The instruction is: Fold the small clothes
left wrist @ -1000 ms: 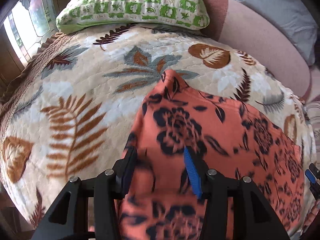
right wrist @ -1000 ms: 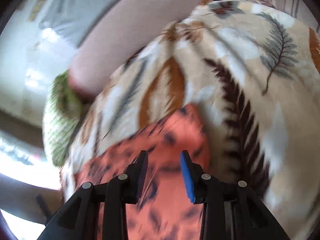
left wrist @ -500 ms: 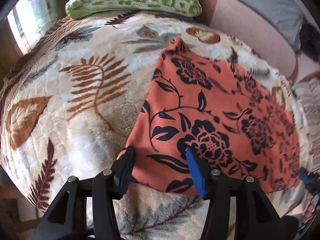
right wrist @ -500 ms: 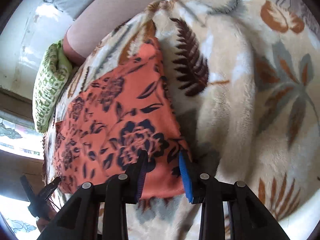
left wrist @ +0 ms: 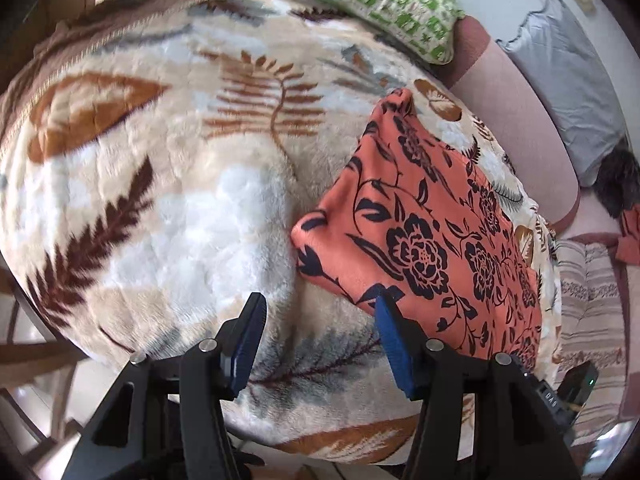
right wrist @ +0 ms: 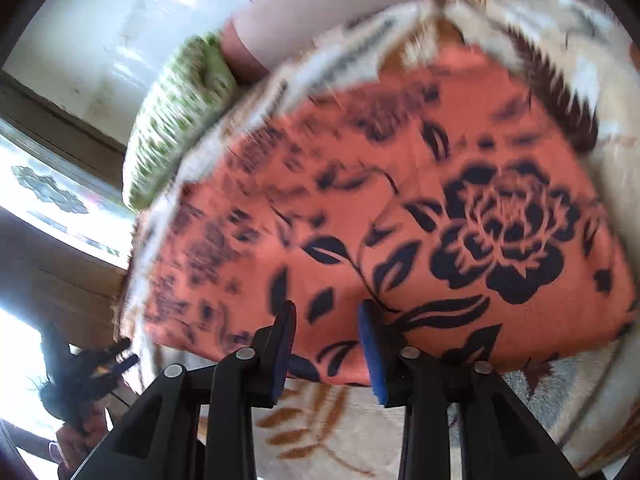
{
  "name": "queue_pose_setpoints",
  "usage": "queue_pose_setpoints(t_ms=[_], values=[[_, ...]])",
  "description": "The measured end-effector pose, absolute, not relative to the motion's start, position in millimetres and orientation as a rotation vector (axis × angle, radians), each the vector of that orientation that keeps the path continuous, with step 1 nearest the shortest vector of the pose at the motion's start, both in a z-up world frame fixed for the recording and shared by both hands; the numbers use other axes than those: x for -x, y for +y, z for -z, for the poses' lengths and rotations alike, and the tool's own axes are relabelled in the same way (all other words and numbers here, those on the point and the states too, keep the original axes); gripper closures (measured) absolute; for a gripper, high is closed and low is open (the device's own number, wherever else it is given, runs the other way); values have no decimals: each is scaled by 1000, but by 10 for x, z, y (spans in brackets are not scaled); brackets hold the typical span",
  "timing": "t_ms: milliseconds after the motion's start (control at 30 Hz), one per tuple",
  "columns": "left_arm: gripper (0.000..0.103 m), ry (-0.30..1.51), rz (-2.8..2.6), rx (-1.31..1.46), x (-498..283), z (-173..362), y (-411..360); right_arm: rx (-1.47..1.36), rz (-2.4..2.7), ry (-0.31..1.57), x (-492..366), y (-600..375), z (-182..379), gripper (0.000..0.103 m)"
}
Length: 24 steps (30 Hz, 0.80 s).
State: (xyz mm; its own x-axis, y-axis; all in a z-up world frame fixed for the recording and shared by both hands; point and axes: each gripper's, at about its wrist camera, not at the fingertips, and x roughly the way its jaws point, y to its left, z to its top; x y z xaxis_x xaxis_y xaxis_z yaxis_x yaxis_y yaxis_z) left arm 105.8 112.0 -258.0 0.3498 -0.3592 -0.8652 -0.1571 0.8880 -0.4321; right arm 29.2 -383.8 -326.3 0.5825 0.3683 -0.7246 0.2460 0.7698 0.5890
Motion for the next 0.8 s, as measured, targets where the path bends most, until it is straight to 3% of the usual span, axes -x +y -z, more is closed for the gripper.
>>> queue_pose_setpoints(t_ms=[533, 567, 667, 800], values=[[47, 1203, 185, 830, -1274, 2887, 861, -718, -120, 949, -302, -3879, 3275, 67], [49, 1193, 175, 848, -1266, 2924, 874, -714, -121, 948, -304, -3877, 3277, 67], [71, 1167, 141, 886, -1201, 2978, 941, -695, -117, 951, -323, -3842, 3288, 67], [71, 1182, 131, 910, -1077, 2968, 972, -688, -115, 953, -353, -3835, 3298, 67]])
